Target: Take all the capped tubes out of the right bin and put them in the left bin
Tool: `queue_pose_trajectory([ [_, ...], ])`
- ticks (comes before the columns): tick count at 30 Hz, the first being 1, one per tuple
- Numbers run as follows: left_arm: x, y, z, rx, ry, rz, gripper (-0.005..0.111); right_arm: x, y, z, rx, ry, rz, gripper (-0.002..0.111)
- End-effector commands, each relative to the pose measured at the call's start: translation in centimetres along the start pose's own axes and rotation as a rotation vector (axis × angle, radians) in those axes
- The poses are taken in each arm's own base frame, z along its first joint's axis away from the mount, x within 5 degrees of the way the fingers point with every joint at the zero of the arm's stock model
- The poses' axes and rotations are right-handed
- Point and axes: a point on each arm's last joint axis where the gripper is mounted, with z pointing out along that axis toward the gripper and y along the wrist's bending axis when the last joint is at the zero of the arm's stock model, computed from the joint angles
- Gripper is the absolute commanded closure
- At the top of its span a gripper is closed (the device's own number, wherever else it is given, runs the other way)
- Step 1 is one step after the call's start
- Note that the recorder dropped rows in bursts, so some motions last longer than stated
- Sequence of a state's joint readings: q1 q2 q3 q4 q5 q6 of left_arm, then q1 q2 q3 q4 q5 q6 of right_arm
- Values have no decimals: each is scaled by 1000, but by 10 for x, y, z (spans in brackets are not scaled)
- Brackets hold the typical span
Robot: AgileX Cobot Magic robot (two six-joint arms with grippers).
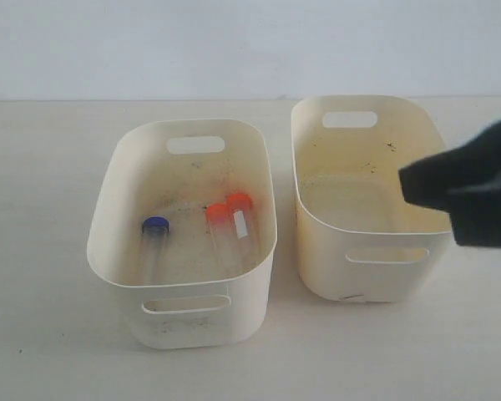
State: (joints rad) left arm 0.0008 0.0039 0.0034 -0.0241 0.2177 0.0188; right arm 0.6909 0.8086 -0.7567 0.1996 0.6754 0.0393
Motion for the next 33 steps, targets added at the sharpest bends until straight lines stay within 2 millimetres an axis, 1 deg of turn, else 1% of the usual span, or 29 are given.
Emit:
queue_pose_trajectory([
  [1,-2,0,-1,0,-16,-4,103,39,-25,2,81,-126,127,107],
  [4,-2,0,-1,0,-16,-4,103,62,-39,-1,144,-163,224,107],
  [8,-2,0,-1,0,-16,-4,103,88,-50,-12,242,-249,272,107],
  [12,-2,0,-1,0,-16,-4,103,109,-53,-23,316,-378,282,107],
  [15,-2,0,-1,0,-16,-4,103,122,-54,-27,362,-456,289,107],
  [16,-2,0,-1,0,-16,-4,103,130,-55,-28,389,-500,290,107],
  [20,-2,0,-1,0,-16,-4,103,147,-59,-26,447,-643,276,107],
  [25,-2,0,-1,0,-18,-4,103,166,-70,-8,473,-609,303,107],
  [26,-2,0,-1,0,-18,-4,103,165,-70,-8,477,-628,299,107],
  [29,-2,0,-1,0,-18,-4,103,171,-70,-5,478,-548,301,107],
  [33,-2,0,-1,0,-16,-4,103,172,-70,-4,475,-536,306,107],
])
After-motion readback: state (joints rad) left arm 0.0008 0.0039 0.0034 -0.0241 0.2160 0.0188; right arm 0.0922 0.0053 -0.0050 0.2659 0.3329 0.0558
